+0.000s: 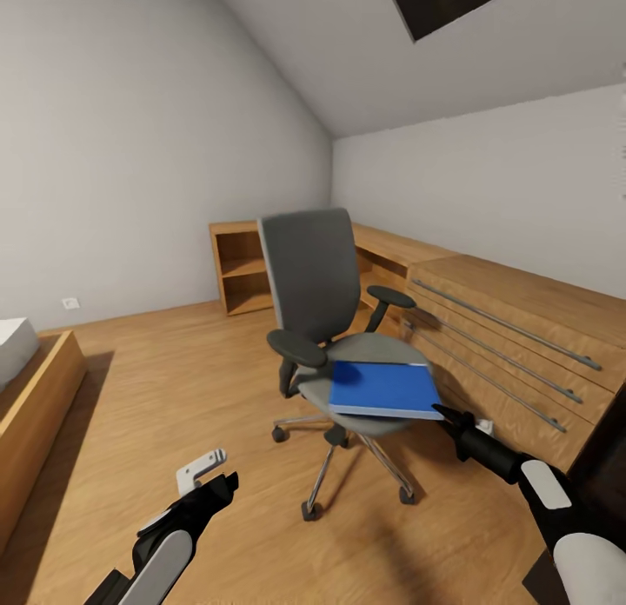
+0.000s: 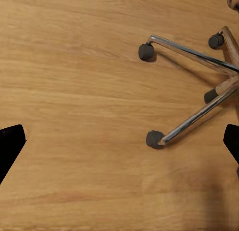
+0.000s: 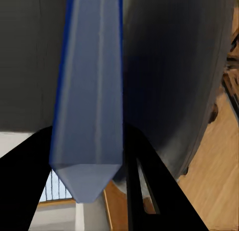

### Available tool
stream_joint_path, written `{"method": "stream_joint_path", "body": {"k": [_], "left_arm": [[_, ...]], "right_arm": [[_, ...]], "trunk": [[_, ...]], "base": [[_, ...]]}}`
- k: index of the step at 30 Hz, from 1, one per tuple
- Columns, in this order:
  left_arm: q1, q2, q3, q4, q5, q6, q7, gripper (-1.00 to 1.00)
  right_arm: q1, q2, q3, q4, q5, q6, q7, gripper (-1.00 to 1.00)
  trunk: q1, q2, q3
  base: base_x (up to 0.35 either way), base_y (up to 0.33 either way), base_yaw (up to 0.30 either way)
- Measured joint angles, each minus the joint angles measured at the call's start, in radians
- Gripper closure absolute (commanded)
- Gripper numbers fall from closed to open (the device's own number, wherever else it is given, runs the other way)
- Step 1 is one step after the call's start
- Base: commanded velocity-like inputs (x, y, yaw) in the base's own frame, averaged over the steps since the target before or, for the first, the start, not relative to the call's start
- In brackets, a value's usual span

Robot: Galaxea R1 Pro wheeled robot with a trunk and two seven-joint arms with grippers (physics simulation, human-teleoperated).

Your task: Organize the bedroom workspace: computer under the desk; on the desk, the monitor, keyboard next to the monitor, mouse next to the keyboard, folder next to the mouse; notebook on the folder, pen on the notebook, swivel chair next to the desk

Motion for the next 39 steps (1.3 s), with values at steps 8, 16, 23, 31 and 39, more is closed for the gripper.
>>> {"method": "stream_joint_path", "body": {"k": [8,16,23,31,39], "left_arm": [[0.0,0.0,0.0,0.0,-0.001,0.0,-0.001,-1.0],[0.0,0.0,0.0,0.0,-0.001,0.0,-0.002,-1.0],[0.0,0.0,0.0,0.0,-0.001,0.0,-0.002,-1.0],[0.0,0.0,-0.001,0.0,0.001,0.0,0.001,-1.0],[0.0,-0.001,-0.002,0.0,0.003,0.0,0.001,-1.0]], "right_arm": [[0.0,0.001,-0.003,-0.073,-0.001,-0.002,-0.001,1.0],[0.006,0.0,-0.006,-0.165,0.003,-0.004,0.001,1.0],[0.115,0.007,-0.007,-0.421,0.006,-0.034,-0.009,1.0],[0.206,0.033,-0.036,-0.669,0.003,-0.057,-0.19,1.0],[0.246,0.094,-0.069,-0.789,-0.021,-0.045,-0.322,1.0]], "trunk": [[-0.031,0.056,0.025],[-0.062,0.112,0.05],[-0.089,0.161,0.072],[-0.119,0.217,0.097],[-0.15,0.273,0.122]], "base": [[-0.249,0.0,0.0],[-0.022,0.0,0.0],[-0.001,0.0,0.0],[0.0,0.0,0.0],[0.0,0.0,0.0]]}}
